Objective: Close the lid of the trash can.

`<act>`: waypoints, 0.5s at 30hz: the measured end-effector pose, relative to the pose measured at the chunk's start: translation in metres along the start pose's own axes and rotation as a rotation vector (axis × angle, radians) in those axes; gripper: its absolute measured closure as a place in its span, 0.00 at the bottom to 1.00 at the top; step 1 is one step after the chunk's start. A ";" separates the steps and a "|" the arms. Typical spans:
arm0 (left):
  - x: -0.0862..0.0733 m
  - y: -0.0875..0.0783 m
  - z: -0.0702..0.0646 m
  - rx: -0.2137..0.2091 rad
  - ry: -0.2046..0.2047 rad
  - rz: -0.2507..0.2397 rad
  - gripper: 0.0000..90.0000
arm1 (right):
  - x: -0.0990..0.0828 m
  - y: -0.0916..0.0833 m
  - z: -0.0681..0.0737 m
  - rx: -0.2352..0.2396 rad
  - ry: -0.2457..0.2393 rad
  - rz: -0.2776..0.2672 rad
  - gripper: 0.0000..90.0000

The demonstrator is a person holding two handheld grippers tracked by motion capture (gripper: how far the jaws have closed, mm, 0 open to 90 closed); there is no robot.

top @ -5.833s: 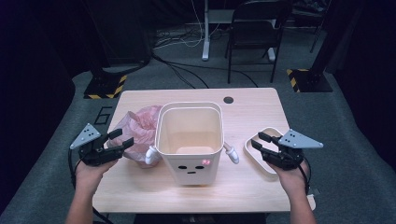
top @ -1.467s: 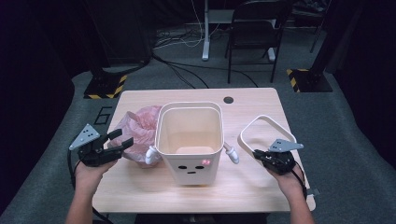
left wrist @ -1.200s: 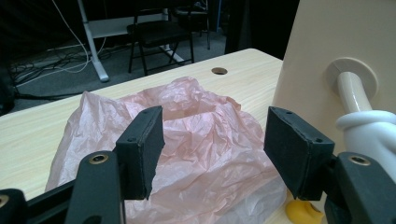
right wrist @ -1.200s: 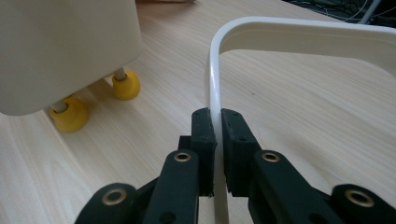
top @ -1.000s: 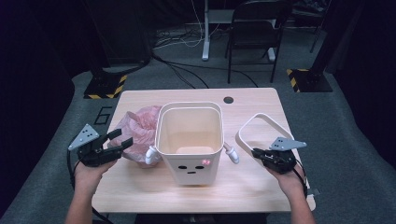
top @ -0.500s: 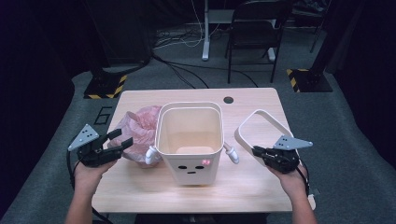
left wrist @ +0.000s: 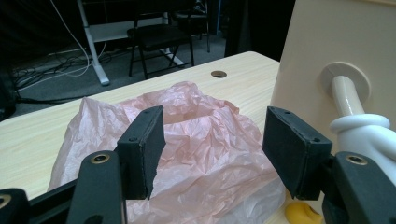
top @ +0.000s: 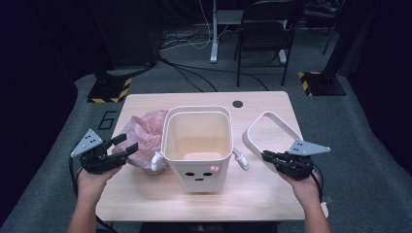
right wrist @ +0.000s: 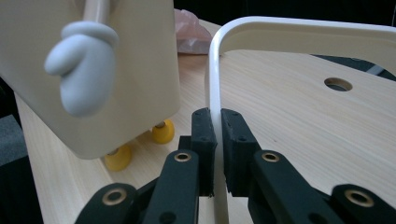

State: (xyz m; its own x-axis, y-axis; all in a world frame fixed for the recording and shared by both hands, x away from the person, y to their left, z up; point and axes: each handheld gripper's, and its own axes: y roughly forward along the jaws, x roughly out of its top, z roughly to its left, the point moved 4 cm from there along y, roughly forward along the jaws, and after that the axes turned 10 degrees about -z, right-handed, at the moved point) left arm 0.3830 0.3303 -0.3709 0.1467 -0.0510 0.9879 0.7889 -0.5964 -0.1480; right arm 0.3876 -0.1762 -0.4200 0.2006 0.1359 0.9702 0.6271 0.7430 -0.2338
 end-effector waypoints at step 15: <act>0.000 -0.001 -0.001 -0.001 0.003 0.000 0.43 | 0.022 -0.012 0.005 0.037 0.003 -0.084 0.93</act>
State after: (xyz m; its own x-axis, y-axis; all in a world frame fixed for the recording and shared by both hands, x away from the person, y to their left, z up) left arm 0.3823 0.3301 -0.3708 0.1450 -0.0539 0.9880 0.7885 -0.5969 -0.1483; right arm 0.3805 -0.1787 -0.3950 0.1507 0.0698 0.9861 0.6138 0.7753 -0.1487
